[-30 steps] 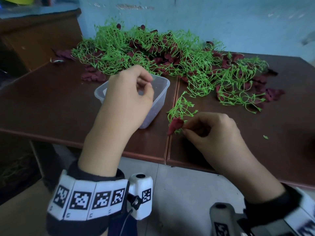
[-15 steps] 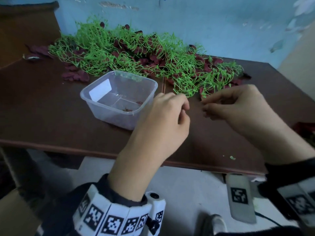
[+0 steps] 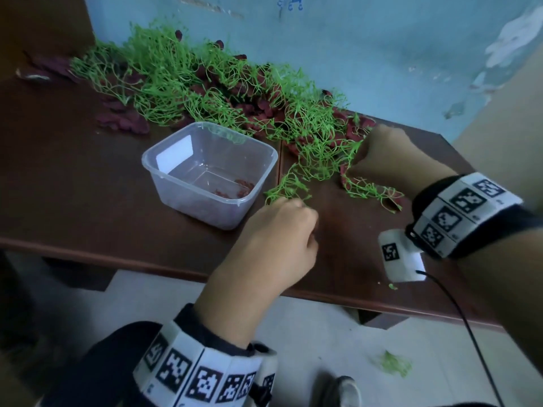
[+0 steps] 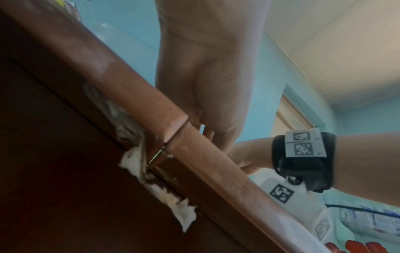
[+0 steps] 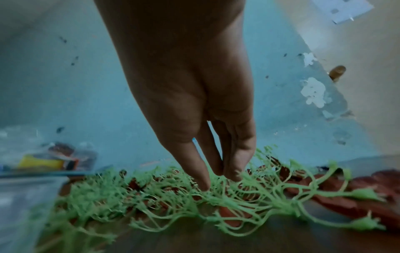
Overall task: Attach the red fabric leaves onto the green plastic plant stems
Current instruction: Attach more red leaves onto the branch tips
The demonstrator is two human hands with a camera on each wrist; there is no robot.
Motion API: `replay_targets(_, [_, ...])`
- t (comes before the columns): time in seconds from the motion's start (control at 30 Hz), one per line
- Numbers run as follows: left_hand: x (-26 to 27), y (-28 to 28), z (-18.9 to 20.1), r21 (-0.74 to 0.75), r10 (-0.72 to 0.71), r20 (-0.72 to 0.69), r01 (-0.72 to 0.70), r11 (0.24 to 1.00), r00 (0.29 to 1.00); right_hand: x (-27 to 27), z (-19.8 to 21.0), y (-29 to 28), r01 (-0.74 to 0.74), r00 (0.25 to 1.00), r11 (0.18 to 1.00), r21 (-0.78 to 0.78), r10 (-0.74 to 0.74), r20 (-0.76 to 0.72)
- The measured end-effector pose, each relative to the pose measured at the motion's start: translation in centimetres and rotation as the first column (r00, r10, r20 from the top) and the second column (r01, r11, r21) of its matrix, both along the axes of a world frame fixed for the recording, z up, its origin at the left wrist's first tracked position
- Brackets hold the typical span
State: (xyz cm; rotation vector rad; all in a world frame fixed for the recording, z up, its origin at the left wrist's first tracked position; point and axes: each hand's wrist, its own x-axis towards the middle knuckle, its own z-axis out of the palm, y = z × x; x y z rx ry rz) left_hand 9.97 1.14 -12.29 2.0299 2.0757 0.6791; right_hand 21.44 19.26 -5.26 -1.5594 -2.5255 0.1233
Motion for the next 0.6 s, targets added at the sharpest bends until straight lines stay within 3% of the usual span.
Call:
replay_targets(0.07, [-0.5, 0.0, -0.1, 0.008, -0.009, 0.024, 0.009, 1.0, 1.0, -0.2, -0.5, 1.0, 0.046, 0.993, 0.998, -0.039, -0.042, 0.107])
replay_targets(0.2, [-0.9, 0.1, -0.3, 0.018, -0.018, 0.066, 0.017, 1.0, 0.998, 0.2, -1.2, 1.4, 0.066, 0.99, 0.969, -0.239, -0.033, 0.137])
replay_targets(0.37, [-1.0, 0.1, -0.4, 0.029, -0.023, 0.061, 0.022, 0.999, 0.998, 0.7, -1.3, 1.4, 0.071, 0.987, 0.99, -0.123, -0.052, 0.152])
replay_targets(0.6, [-0.8, 0.3, -0.5, 0.033, -0.015, 0.046, 0.013, 0.999, 0.999, 1.6, -1.3, 1.8, 0.126, 0.987, 0.989, -0.079, -0.117, 0.11])
